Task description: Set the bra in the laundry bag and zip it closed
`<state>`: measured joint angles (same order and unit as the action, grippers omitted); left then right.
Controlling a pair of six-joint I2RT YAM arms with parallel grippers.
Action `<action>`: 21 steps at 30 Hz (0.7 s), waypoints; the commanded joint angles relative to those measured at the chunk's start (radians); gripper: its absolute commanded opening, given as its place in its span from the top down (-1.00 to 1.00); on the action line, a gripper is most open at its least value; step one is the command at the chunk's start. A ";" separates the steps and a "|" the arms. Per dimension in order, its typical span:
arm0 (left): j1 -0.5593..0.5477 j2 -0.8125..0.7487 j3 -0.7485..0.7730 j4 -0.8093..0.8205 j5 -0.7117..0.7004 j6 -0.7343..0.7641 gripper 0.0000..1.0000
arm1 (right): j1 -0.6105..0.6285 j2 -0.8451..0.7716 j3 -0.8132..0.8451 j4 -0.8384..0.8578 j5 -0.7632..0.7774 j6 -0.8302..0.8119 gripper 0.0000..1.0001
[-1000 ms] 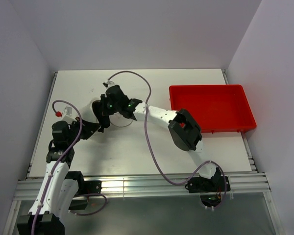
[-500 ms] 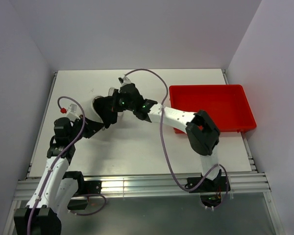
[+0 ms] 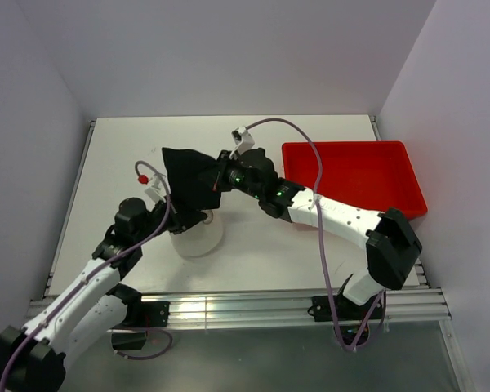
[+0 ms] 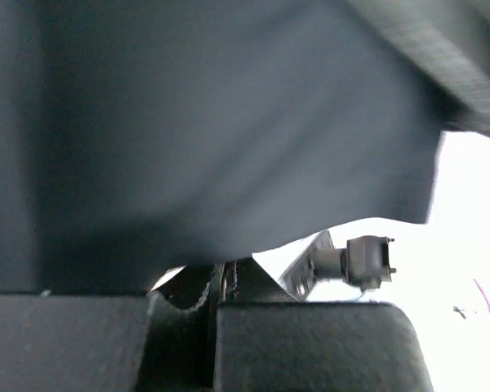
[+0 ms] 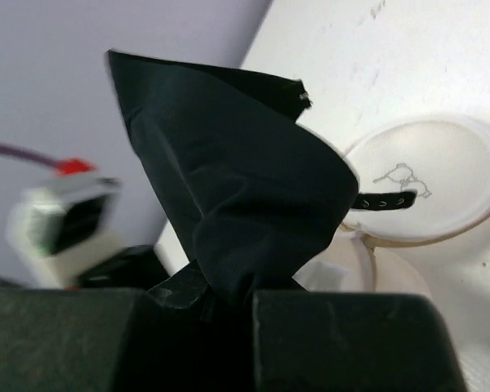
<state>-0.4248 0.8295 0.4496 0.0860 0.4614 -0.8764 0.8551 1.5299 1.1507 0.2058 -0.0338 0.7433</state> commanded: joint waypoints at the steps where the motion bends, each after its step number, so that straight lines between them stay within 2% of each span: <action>1: -0.002 -0.133 -0.037 -0.026 -0.137 -0.010 1.00 | 0.015 0.070 -0.014 0.000 -0.034 -0.032 1.00; 4: -0.002 -0.219 -0.023 -0.164 -0.249 0.025 0.06 | 0.042 0.133 0.041 -0.050 0.002 -0.088 1.00; 5: -0.002 -0.246 0.019 -0.271 -0.282 0.063 -0.36 | 0.044 0.141 0.058 -0.045 -0.014 -0.094 1.00; 6: -0.002 -0.257 0.047 -0.320 -0.312 0.085 -0.51 | 0.044 0.144 0.058 -0.037 -0.029 -0.102 1.00; 7: -0.002 -0.263 0.076 -0.368 -0.344 0.106 -0.58 | 0.045 0.144 0.060 -0.039 -0.038 -0.107 1.00; 9: -0.002 -0.264 0.176 -0.489 -0.453 0.154 -0.60 | 0.044 0.135 0.060 -0.046 -0.038 -0.120 1.00; 14: 0.000 -0.184 0.339 -0.624 -0.611 0.180 -0.42 | 0.047 0.085 -0.002 -0.016 -0.060 -0.154 1.00; 18: 0.003 -0.150 0.374 -0.727 -0.652 0.165 -0.32 | 0.047 0.052 -0.043 0.009 -0.080 -0.189 1.00; 21: 0.006 -0.136 0.370 -0.788 -0.659 0.149 -0.14 | 0.047 0.029 -0.059 0.021 -0.063 -0.205 1.00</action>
<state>-0.4240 0.6785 0.8028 -0.5739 -0.1349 -0.7357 0.8944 1.6264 1.1061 0.1738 -0.0978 0.5858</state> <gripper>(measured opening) 0.585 0.097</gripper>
